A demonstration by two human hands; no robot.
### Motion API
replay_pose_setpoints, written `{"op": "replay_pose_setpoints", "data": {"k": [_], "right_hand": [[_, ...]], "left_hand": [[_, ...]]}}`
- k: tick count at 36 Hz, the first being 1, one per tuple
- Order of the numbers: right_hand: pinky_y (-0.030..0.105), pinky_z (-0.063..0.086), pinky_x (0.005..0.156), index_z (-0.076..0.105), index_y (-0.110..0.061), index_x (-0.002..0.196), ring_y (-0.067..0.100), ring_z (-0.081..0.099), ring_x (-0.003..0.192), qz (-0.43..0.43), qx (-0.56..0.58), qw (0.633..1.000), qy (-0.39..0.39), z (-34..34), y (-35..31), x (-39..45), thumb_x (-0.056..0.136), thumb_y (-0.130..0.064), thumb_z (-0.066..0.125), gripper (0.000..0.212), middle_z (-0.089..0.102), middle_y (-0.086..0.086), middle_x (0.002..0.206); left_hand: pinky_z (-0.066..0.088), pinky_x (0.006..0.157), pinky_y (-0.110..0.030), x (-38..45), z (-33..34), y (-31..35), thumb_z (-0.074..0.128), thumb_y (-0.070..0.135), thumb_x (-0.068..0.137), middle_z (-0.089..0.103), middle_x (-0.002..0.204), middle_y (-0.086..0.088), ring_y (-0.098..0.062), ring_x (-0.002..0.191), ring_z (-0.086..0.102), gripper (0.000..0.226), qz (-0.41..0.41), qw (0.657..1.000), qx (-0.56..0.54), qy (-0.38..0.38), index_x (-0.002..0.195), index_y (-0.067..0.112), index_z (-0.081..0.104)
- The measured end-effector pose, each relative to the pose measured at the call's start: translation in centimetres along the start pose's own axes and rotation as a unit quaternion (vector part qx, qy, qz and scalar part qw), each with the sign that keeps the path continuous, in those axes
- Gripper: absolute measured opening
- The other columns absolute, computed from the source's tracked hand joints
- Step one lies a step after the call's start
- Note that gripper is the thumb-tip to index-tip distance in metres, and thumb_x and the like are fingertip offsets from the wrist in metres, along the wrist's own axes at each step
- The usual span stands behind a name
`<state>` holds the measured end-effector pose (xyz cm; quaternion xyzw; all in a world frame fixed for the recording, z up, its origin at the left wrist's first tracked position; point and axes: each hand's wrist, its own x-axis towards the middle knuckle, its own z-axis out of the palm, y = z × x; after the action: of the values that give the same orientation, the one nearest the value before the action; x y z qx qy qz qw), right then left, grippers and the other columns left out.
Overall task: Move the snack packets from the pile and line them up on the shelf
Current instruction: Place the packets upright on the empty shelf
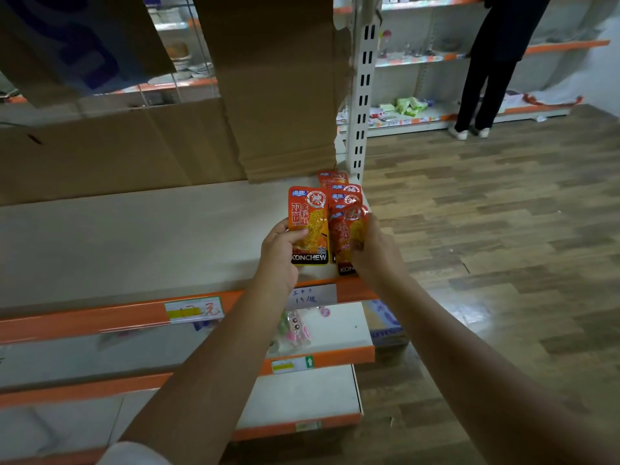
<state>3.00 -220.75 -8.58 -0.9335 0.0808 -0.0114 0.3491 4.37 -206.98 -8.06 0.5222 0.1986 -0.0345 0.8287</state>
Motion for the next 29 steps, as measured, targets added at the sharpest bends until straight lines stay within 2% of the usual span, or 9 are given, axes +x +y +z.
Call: {"op": "replay_pose_setpoints", "data": {"k": [5,9,16,20,25,29], "right_hand": [[0.04,0.049,0.077,0.019,-0.016,0.144,0.035,0.06,0.095,-0.006,-0.092,0.996,0.004,-0.26,0.4,-0.17,0.093,-0.034,0.047,0.061,0.061,0.016,0.109],[0.035,0.048,0.071,0.018,-0.019,0.145,0.029,0.061,0.093,-0.014,-0.132,0.991,0.016,-0.44,0.77,-0.17,0.096,-0.042,0.042,0.059,0.062,0.011,0.109],[0.04,0.051,0.077,0.015,-0.02,0.145,0.029,0.062,0.095,-0.007,-0.142,0.99,0.007,-0.48,0.79,-0.24,0.096,-0.044,0.041,0.06,0.061,0.012,0.111],[0.035,0.046,0.07,0.019,-0.018,0.143,0.027,0.061,0.092,-0.025,-0.13,0.991,0.008,-0.83,0.8,-0.55,0.096,-0.04,0.045,0.058,0.06,0.011,0.11],[0.037,0.045,0.085,0.019,-0.021,0.145,0.027,0.049,0.113,-0.028,-0.08,0.996,0.017,-0.78,0.75,-0.54,0.089,-0.038,0.058,0.07,0.042,0.011,0.127],[0.039,0.042,0.094,0.026,-0.018,0.142,0.026,0.044,0.117,-0.033,-0.059,0.998,0.02,-0.78,0.8,-0.27,0.085,-0.035,0.063,0.069,0.04,0.01,0.128]], "left_hand": [[0.048,0.066,-0.034,-0.09,-0.11,0.05,0.055,-0.001,0.085,0.065,0.093,-0.005,-0.024,0.086,0.061,0.027,0.007,1.0,0.009,0.009,0.102,0.02,0.059],[0.047,0.066,-0.036,-0.22,-0.09,0.05,0.054,0.002,0.087,0.064,0.096,-0.005,-0.025,0.087,0.06,0.027,-0.001,1.0,0.022,0.017,0.104,0.022,0.058],[0.05,0.077,-0.038,-0.35,-0.22,-0.06,0.054,-0.001,0.086,0.065,0.098,-0.005,-0.026,0.093,0.061,0.029,0.009,1.0,0.019,0.014,0.107,0.02,0.058],[0.05,0.076,-0.039,-0.33,-0.17,0.02,0.054,0.001,0.087,0.064,0.102,-0.005,-0.028,0.098,0.06,0.028,0.004,0.999,0.026,0.025,0.107,0.021,0.057],[0.05,0.07,-0.041,-0.48,0.05,0.03,0.054,0.004,0.088,0.063,0.109,-0.009,-0.03,0.1,0.06,0.028,-0.002,0.999,0.035,0.033,0.109,0.022,0.057],[0.049,0.08,-0.051,-0.39,0.33,0.0,0.055,0.006,0.088,0.063,0.11,-0.009,-0.032,0.103,0.059,0.026,-0.005,0.999,0.039,0.035,0.106,0.024,0.057]]}}
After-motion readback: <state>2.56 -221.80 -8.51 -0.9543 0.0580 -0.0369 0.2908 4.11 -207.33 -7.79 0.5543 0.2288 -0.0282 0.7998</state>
